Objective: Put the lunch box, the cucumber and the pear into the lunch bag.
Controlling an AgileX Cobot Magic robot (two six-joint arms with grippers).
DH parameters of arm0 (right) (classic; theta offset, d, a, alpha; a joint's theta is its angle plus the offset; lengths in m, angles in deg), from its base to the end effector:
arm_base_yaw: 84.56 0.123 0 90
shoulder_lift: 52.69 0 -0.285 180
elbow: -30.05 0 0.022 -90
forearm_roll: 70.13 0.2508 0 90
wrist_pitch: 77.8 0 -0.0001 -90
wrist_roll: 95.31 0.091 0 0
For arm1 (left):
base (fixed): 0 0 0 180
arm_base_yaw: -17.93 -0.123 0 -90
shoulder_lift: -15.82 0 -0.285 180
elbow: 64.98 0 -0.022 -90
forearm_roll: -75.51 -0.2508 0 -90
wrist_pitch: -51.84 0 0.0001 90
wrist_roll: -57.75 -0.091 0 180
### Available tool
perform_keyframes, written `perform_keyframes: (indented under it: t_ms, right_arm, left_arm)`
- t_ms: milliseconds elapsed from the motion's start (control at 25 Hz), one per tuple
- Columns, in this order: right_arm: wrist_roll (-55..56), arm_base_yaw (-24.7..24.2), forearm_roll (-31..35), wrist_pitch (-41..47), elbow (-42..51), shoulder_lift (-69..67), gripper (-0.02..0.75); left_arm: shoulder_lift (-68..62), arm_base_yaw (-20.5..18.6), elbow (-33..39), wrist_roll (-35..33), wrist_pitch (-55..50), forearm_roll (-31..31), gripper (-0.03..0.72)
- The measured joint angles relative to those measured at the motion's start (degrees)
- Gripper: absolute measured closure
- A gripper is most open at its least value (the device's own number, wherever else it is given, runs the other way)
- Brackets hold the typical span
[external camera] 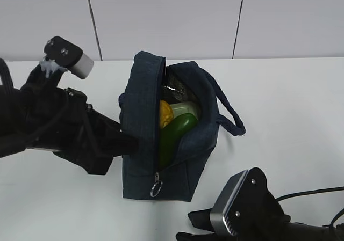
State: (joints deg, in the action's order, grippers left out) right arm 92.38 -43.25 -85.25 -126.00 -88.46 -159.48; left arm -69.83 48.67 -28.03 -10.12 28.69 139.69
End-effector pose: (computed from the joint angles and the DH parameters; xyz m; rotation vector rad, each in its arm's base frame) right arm 0.1620 0.1659 0.1086 -0.9167 1.9581 0.6048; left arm 0.2100 -0.1625 0.2324 0.9074 2.1678 -0.6388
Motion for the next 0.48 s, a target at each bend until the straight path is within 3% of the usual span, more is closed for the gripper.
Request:
perform_keyframes:
  t_ms: [280,480]
  right_arm:
    - [0.0,0.0,0.0,-1.1,0.0,-0.1,0.42]
    - [-0.1,0.0,0.1,-1.4,0.0,-0.1,0.42]
  left_arm:
    - [1.9,0.0,0.0,0.0,0.3,0.7,0.377]
    - [-0.2,0.0,0.0,0.0,0.1,5.1,0.377]
